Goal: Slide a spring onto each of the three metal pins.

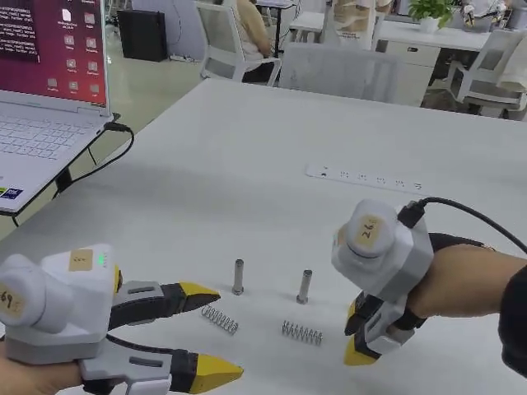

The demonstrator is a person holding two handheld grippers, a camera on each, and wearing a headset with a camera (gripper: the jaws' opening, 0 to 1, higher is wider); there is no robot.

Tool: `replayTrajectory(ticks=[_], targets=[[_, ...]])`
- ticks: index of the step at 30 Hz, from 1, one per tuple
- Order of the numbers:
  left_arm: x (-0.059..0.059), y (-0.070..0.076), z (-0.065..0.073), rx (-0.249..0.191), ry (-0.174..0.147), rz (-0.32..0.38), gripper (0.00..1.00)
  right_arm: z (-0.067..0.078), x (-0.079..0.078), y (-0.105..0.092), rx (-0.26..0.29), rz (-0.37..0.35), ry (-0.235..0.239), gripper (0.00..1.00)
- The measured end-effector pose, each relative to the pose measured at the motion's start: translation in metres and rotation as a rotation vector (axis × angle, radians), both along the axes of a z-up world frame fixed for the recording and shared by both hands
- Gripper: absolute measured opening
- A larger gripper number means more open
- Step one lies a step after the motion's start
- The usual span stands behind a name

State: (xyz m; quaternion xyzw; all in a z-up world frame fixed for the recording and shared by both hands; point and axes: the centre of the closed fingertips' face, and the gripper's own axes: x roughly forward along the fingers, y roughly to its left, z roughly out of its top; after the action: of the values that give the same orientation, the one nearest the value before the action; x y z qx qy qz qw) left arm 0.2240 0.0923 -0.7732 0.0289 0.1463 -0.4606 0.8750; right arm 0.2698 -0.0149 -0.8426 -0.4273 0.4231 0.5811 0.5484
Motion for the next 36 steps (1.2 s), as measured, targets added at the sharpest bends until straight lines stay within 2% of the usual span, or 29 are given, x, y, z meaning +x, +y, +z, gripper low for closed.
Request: replayTrajectory(ticks=[8,17,29,36], targets=[[0.0,0.0,0.0,0.002,0.002,0.001,0.52,-0.002,0.005,0.014,0.013,0.013,-0.012,0.2],[-0.001,0.0,-0.001,0.004,0.006,-0.002,0.52,-0.01,0.009,0.025,0.023,0.008,-0.007,0.19],[0.0,0.0,-0.002,0.003,0.008,-0.001,0.51,-0.019,0.011,0.027,0.008,0.007,-0.017,0.15],[0.001,0.001,-0.003,0.003,0.007,0.002,0.51,-0.02,0.014,0.027,0.001,0.025,-0.042,0.1]])
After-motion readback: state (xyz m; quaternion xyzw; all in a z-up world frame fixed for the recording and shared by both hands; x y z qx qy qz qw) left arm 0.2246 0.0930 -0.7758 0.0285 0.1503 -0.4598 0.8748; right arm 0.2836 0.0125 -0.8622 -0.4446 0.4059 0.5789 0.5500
